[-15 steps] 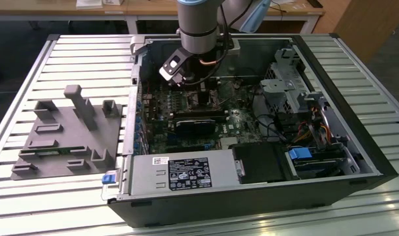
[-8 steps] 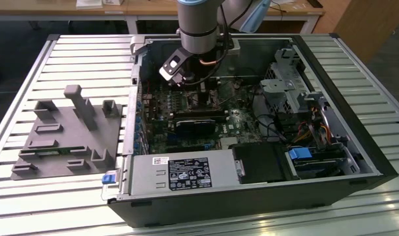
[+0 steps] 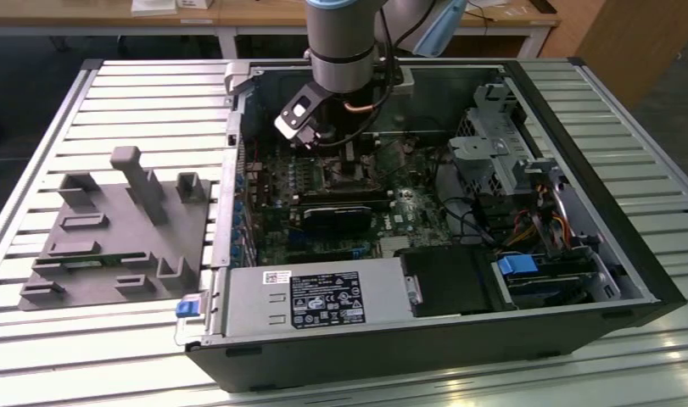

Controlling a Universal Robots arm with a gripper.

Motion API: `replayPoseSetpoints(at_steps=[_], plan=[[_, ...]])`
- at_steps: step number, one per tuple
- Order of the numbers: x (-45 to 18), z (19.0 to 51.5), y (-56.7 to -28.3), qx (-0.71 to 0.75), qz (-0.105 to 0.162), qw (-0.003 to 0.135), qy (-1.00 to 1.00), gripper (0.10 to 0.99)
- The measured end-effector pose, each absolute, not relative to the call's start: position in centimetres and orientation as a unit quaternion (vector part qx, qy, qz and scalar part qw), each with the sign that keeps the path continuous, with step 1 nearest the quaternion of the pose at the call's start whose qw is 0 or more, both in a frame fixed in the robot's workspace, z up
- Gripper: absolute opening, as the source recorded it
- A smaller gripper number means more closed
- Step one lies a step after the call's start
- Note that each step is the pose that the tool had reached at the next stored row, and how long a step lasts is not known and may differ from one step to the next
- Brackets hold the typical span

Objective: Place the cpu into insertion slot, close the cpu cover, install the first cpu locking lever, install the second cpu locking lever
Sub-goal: 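Place the cpu into insertion slot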

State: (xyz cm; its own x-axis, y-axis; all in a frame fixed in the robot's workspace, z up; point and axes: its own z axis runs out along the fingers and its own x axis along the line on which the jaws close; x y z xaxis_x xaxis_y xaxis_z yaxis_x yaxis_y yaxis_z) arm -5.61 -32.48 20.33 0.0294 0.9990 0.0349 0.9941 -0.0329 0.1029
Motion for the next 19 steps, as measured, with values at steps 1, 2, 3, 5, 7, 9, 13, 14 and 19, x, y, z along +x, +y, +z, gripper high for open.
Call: replayPoseSetpoints(at_steps=[1,2,3,5,7,9,13,14,19], plan=[[-5.6,20.3,-32.5,0.717,0.048,0.025,0.695,0.180],[-5.6,20.3,-32.5,0.717,0.048,0.025,0.695,0.122],[-5.6,20.3,-32.5,0.717,0.048,0.025,0.695,0.122],[-5.6,20.3,-32.5,0.717,0.048,0.025,0.695,0.106],[-5.6,20.3,-32.5,0.717,0.048,0.025,0.695,0.106],[-5.6,20.3,-32.5,0.717,0.049,0.025,0.695,0.106],[-5.6,20.7,-32.5,0.717,0.048,0.025,0.695,0.106],[-5.6,20.9,-32.5,0.717,0.049,0.025,0.695,0.106],[-5.6,22.2,-32.5,0.717,0.049,0.025,0.695,0.106]])
